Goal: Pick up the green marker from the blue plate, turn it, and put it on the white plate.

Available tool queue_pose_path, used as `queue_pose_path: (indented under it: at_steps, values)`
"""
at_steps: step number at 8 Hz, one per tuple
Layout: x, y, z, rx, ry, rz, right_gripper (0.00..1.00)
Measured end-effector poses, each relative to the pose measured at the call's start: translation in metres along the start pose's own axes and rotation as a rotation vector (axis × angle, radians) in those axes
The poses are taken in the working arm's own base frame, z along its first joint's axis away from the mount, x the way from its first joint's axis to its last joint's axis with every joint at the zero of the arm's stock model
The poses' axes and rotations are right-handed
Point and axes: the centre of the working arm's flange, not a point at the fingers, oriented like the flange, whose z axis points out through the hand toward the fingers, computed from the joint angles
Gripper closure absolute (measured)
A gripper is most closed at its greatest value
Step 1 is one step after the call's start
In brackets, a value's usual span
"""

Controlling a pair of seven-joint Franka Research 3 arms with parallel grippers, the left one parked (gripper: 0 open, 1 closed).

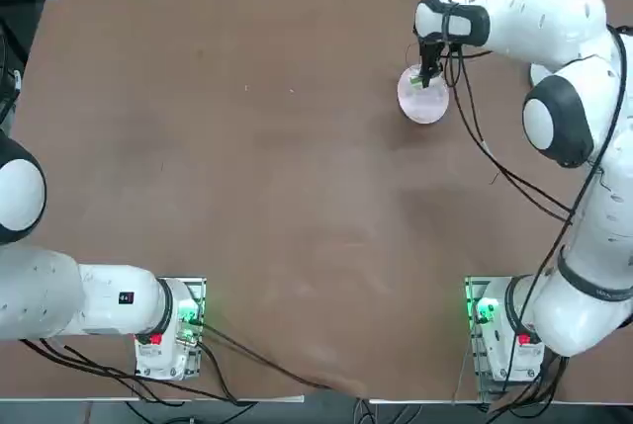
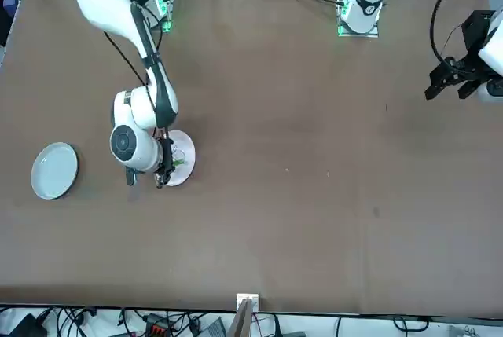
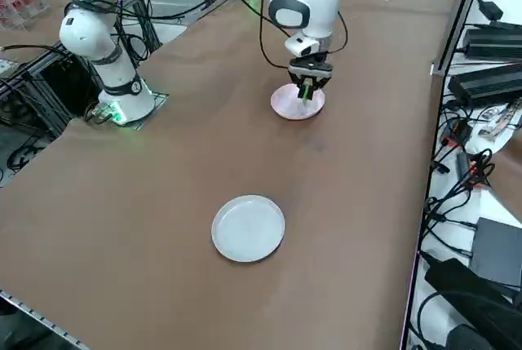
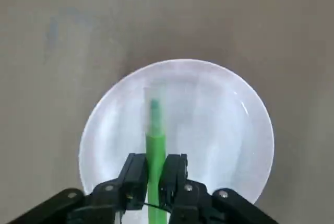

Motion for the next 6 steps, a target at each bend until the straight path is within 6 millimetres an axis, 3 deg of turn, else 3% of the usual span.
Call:
queue_pose_path:
  at_steps: [4, 6]
  values:
    - [-0.010, 0.013, 0.026, -0.013, 0.012, -0.010, 0.82]
    - [-0.011, 0.014, 0.027, -0.015, 0.013, -0.011, 0.51]
